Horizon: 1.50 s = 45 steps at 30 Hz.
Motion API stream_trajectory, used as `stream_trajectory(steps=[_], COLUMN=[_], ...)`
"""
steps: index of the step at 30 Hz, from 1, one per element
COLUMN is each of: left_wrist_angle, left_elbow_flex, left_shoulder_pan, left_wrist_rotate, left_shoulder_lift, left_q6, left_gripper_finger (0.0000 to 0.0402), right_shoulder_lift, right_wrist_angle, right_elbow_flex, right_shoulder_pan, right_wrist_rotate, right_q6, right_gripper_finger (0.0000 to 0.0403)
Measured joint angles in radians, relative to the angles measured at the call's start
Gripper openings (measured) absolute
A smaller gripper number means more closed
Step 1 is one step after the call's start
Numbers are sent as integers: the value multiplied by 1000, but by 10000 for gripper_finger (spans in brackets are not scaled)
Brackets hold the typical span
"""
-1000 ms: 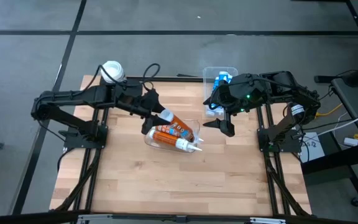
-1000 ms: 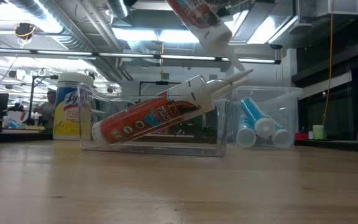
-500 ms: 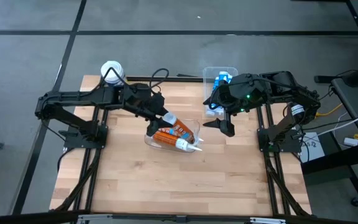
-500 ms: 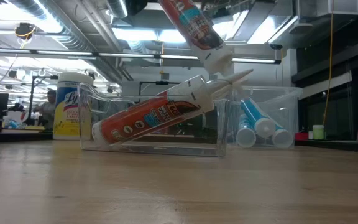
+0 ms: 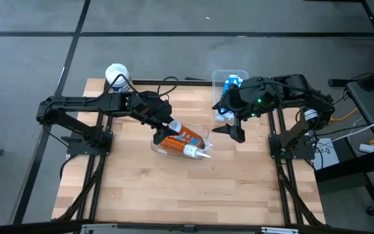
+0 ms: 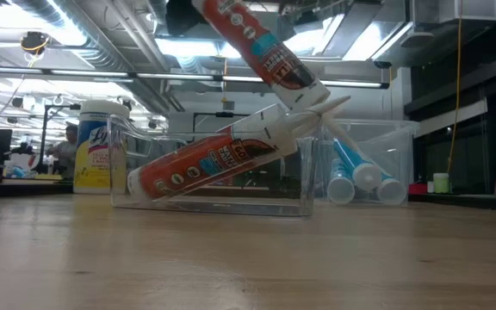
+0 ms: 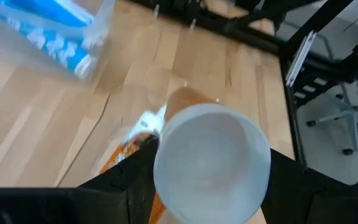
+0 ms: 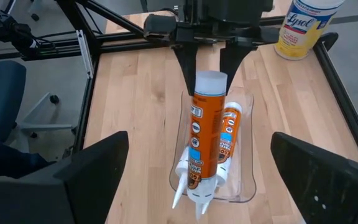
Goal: Pick & place silicon tubes, Sealant and Lysol wipes
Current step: Put the orange sealant into the left transparent bin
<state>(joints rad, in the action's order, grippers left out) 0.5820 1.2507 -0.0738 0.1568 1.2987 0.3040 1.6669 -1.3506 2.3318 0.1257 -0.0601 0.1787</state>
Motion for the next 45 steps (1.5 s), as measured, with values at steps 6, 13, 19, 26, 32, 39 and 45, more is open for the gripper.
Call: stream_trajectory(steps=[6,13,19,26,32,39,45], left_wrist_angle=[83,151,242,305,332,345,349], left_elbow_flex=[0,-1,-1,-1,-1,-2,-2], left_shoulder_pan=[0,0,0,0,0,0,-1], left_wrist_rotate=[-4,19,48,54,52,27,37], left_shoulder_lift=[0,0,0,1,24,102,149], left_q6=[-3,-4,-3,-8,-37,-104,-136], left_gripper_finger=[215,215,215,215,215,216,216], right_shoulder_lift=[0,0,0,0,0,0,0], right_wrist_angle=[0,0,0,14,30,33,45], right_elbow_flex=[0,0,0,0,0,0,0], right_shoulder_pan=[0,0,0,0,0,0,0], right_wrist_rotate=[0,0,0,0,0,0,0], right_q6=[0,-1,-5,-27,-32,-32,-28], right_gripper_finger=[393,393,393,393,393,393,393])
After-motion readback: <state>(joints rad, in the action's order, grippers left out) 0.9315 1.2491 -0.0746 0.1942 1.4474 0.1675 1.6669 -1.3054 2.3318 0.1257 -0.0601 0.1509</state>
